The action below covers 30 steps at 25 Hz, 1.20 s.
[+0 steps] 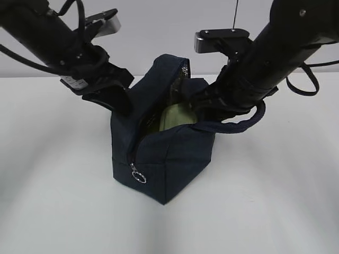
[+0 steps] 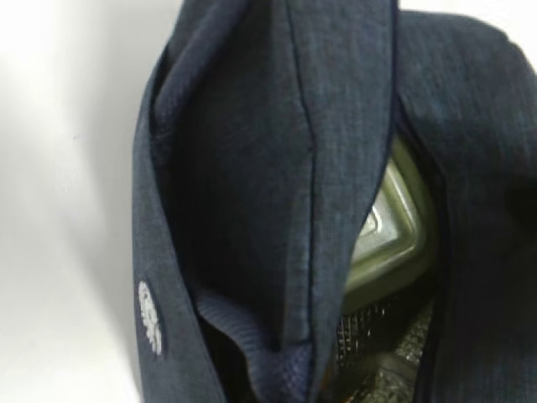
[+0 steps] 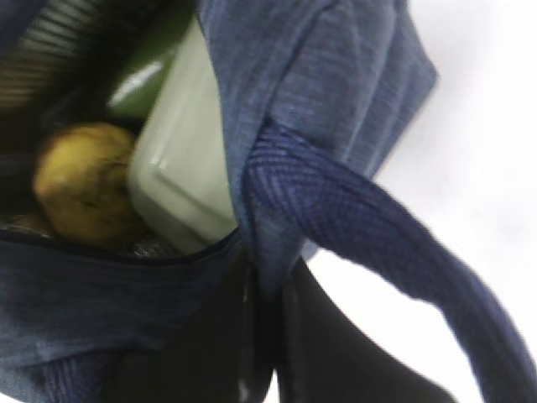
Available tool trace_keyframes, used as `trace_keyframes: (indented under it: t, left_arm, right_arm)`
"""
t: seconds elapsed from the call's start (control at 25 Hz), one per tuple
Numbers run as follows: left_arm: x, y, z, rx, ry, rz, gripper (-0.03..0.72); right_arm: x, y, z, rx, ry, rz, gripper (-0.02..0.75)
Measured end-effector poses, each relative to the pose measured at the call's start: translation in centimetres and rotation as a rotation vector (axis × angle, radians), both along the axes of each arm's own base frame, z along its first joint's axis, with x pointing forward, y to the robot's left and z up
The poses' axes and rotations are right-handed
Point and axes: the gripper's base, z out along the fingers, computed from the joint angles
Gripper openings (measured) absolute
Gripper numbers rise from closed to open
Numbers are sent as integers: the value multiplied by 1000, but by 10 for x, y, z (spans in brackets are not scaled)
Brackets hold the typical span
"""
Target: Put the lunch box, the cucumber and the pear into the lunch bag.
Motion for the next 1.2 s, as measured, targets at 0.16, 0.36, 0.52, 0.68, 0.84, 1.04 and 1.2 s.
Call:
trace_keyframes:
  t: [0.16, 0.36, 0.52, 0.68, 0.84, 1.04, 1.2]
  left_arm:
    - [1, -4, -1, -3, 0, 0, 11]
    - [2, -4, -1, -4, -6, 4, 199]
    - [1, -3, 10, -20, -59, 17, 335]
    - [-6, 0, 30, -43, -122, 24, 356]
    - [-10, 2, 39, -48, -141, 22, 361]
    - [-23, 11, 46, -18, -197, 26, 359]
    - [-49, 26, 40, -21, -280, 79, 358]
  right_arm:
    - [-3, 4, 5, 44, -5, 51, 16]
    - [-5, 13, 8, 107, -36, 154, 155]
    - [-5, 19, 13, 176, -70, 198, 497]
    - [-5, 19, 18, 197, -97, 196, 549]
    - [-6, 21, 20, 225, -89, 186, 549]
    - [-13, 18, 33, 244, -128, 183, 549]
    - [-40, 17, 56, 273, -243, 227, 532]
